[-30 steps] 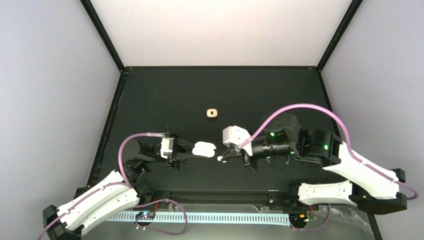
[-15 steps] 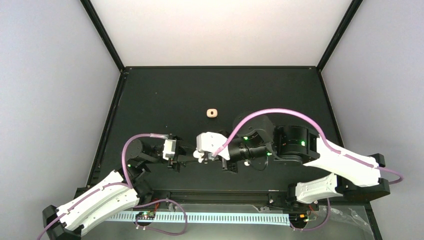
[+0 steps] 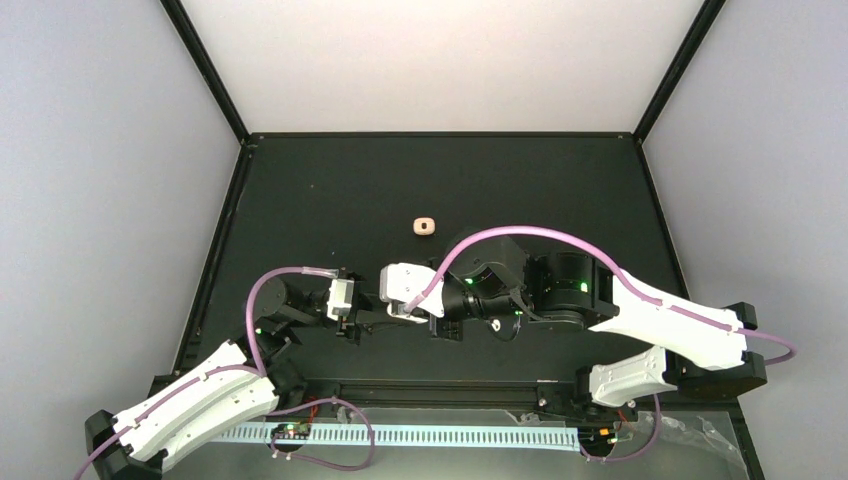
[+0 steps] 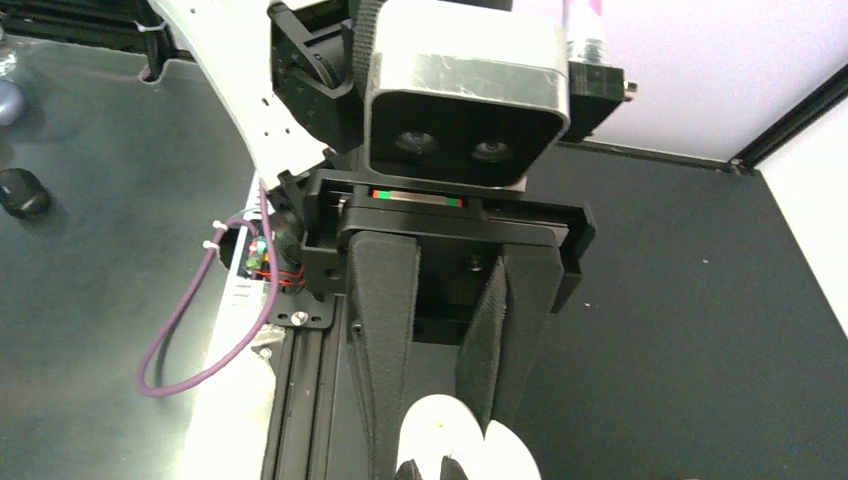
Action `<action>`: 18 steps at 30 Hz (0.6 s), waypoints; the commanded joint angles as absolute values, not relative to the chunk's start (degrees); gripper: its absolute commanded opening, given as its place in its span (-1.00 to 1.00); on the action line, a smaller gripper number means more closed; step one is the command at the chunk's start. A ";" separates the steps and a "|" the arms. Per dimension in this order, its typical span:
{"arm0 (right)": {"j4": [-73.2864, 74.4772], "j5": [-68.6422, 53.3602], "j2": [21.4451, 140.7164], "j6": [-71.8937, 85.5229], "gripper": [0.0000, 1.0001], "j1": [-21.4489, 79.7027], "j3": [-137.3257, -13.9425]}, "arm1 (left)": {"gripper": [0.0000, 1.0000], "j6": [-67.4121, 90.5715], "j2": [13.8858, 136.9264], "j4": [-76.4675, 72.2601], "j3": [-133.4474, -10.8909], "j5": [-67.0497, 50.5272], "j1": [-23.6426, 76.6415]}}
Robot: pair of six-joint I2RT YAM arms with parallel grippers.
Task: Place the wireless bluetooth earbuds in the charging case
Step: Place the earbud in the charging case.
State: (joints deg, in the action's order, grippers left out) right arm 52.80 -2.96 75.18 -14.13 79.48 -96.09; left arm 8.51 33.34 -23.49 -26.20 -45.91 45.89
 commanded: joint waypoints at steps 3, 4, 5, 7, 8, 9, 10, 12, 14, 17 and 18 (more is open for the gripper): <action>52.35 0.99 74.69 -14.52 -0.98 79.93 -95.67 | -0.97 7.65 32.72 -23.55 -28.30 -46.96 46.35; 52.42 0.90 74.70 -14.43 -0.98 79.89 -95.63 | -0.97 7.65 32.71 -23.55 -28.30 -46.96 46.42; 52.42 0.98 74.77 -14.43 -0.98 79.97 -95.56 | -0.97 7.72 32.62 -23.68 -28.30 -46.94 46.43; 52.32 1.36 74.79 -14.46 -0.98 79.91 -95.23 | -0.97 7.89 32.61 -23.96 -28.37 -46.93 46.54; 52.17 1.43 74.79 -14.35 -0.98 79.95 -95.08 | -0.97 7.96 32.61 -24.16 -28.39 -46.93 46.50; 52.13 1.38 74.86 -14.35 -0.98 79.98 -95.05 | -0.97 8.07 32.61 -24.33 -28.43 -46.93 46.49; 52.14 1.07 74.97 -14.25 -0.98 79.98 -95.14 | -0.97 8.15 32.61 -24.34 -28.47 -46.93 46.55; 52.15 0.66 75.17 -14.08 -0.98 79.93 -95.10 | -0.97 8.24 32.65 -24.54 -28.48 -46.93 46.61; 52.20 0.28 75.36 -14.08 -0.98 79.98 -95.08 | -0.97 8.41 32.62 -24.85 -28.48 -46.93 46.60; 52.19 -0.37 75.52 -14.00 -0.98 79.98 -95.07 | -0.97 8.61 32.69 -25.33 -28.63 -46.91 46.67; 52.27 -0.78 75.58 -13.98 -0.98 79.97 -95.15 | -0.97 8.61 32.85 -25.30 -28.65 -46.88 46.68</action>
